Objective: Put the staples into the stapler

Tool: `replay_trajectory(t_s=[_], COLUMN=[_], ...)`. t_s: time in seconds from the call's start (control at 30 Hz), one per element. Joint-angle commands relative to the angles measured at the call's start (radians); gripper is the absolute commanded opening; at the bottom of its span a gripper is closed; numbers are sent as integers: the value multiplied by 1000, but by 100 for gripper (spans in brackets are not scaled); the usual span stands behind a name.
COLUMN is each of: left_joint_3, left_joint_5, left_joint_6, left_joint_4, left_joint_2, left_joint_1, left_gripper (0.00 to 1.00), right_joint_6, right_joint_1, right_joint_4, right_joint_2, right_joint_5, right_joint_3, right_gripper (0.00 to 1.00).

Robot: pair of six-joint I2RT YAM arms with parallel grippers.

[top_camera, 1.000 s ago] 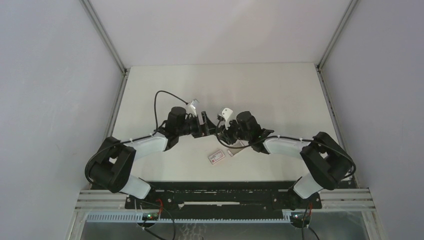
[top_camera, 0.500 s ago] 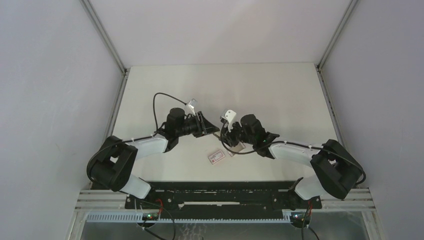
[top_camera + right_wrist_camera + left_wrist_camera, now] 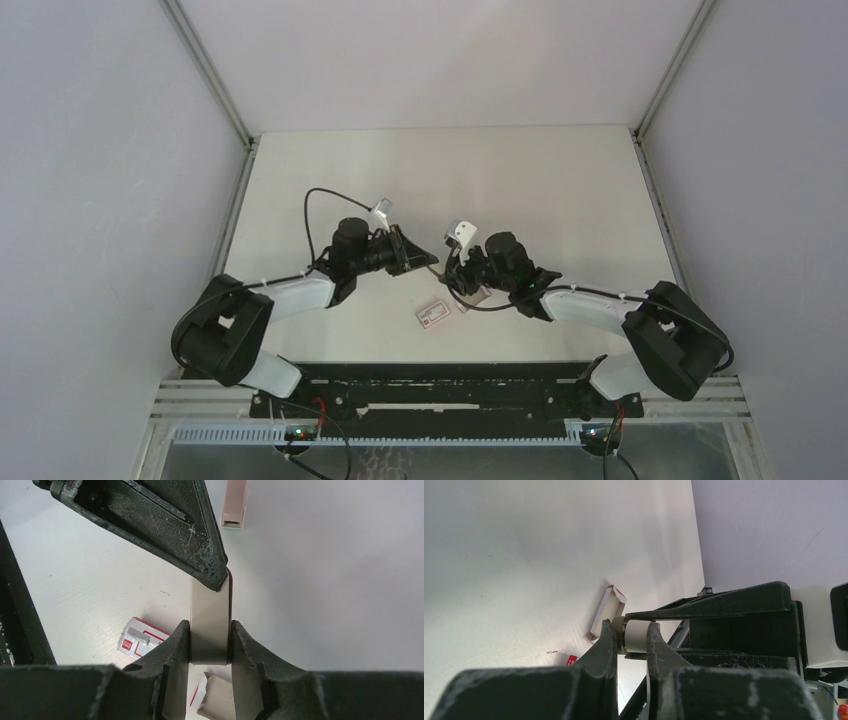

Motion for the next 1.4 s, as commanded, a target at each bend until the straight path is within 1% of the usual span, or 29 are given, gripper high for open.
replay_trajectory(t_s=[0.0, 0.03, 0.1, 0.13, 0.17, 0.23, 0.37, 0.43, 0.5, 0.63, 0.7, 0.9, 0.97, 1.0, 1.07, 1.13, 1.2, 1.3, 1.37], left_joint_3=[1, 9, 24, 32, 39, 46, 42, 39, 27, -7, -30, -104, -117, -121, -129, -133, -135, -137, -145], left_joint_5=[90, 88, 61, 33, -20, -108, -280, -353, -395, -395, -417, -540, -567, -578, -588, -591, -586, -583, -569], left_joint_6=[-1, 14, 65, 94, 128, 189, 275, 329, 362, 360, 354, 371, 385, 390, 399, 405, 413, 420, 422], left_joint_4=[84, 62, -11, -56, -110, -209, -376, -445, -484, -481, -452, -343, -329, -325, -316, -304, -294, -287, -270], left_joint_2=[-60, -63, -91, -114, -142, -218, -380, -451, -506, -546, -552, -570, -567, -564, -560, -550, -536, -514, -508], left_joint_1=[-31, -31, -29, -25, -20, 2, 104, 152, 214, 345, 387, 441, 446, 449, 454, 459, 465, 471, 483], left_gripper=[2, 17, 60, 72, 79, 86, 91, 94, 97, 98, 98, 98, 98, 98, 98, 98, 98, 98, 99], right_joint_6=[46, 51, 61, 65, 69, 72, 91, 103, 117, 140, 154, 170, 166, 163, 158, 152, 143, 139, 144], right_joint_1=[-13, -17, -25, -31, -35, -52, -82, -92, -96, -101, -107, -114, -112, -111, -109, -108, -108, -110, -119], right_joint_4=[70, 68, 61, 55, 47, 32, -29, -90, -166, -262, -289, -361, -366, -366, -367, -367, -363, -361, -357], right_joint_2=[-45, -50, -63, -70, -76, -83, -51, 0, 73, 265, 351, 552, 587, 598, 620, 630, 637, 638, 628], right_joint_5=[-28, -26, -9, 2, 17, 26, 66, 106, 157, 203, 215, 225, 235, 235, 239, 250, 252, 240, 219], right_joint_3=[2, 1, 1, 2, 1, 4, 49, 115, 206, 390, 477, 707, 739, 748, 762, 768, 768, 768, 762], right_gripper=[3, 0, 0, 0, 0, 0, 0, 0, 0, 0, 0, 0, 0, 2, 6, 15, 25, 48, 54])
